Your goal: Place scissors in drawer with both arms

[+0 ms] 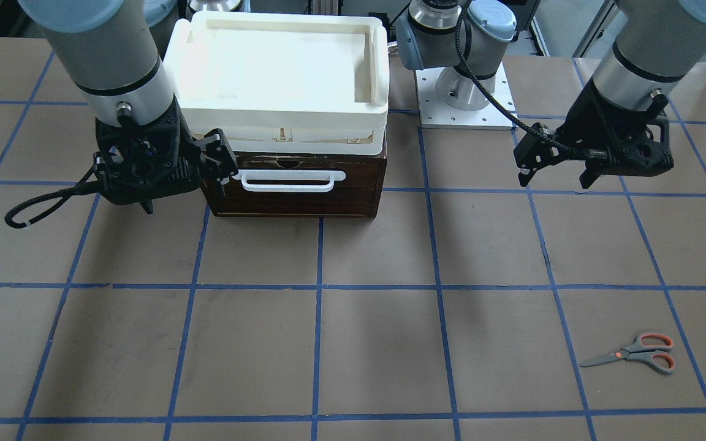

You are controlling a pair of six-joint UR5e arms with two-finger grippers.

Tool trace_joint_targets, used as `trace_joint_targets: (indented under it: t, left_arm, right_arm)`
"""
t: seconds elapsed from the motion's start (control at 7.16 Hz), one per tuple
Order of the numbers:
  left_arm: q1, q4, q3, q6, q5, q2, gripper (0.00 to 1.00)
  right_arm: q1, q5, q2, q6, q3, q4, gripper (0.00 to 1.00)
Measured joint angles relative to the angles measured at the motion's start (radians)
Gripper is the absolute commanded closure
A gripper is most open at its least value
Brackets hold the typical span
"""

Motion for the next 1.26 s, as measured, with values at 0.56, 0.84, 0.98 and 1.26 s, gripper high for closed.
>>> trace_joint_targets:
  t: [0.56,0.84,0.98,1.26]
  left_arm:
    - [0.127,0.148,0.0,0.524,0.035,-0.127,0.0]
    - [0.199,0.21,0.001,0.823,0.039,-0.194,0.0]
    - [0.216,0.238,0.002,0.916,0.041,-0.222,0.0]
    - [0.227,0.342,0.003,1.164,0.044,-0.29,0.0]
  right_arm:
    - [0.052,0.014,0.054,-0.273,0.016,-0.012,0.0]
    - [0.079,0.044,0.088,-0.343,0.02,-0.007,0.0]
    - [0.087,0.071,0.098,-0.36,0.02,-0.004,0.0]
    - [0.103,0.106,0.121,-0.434,0.021,-0.013,0.0]
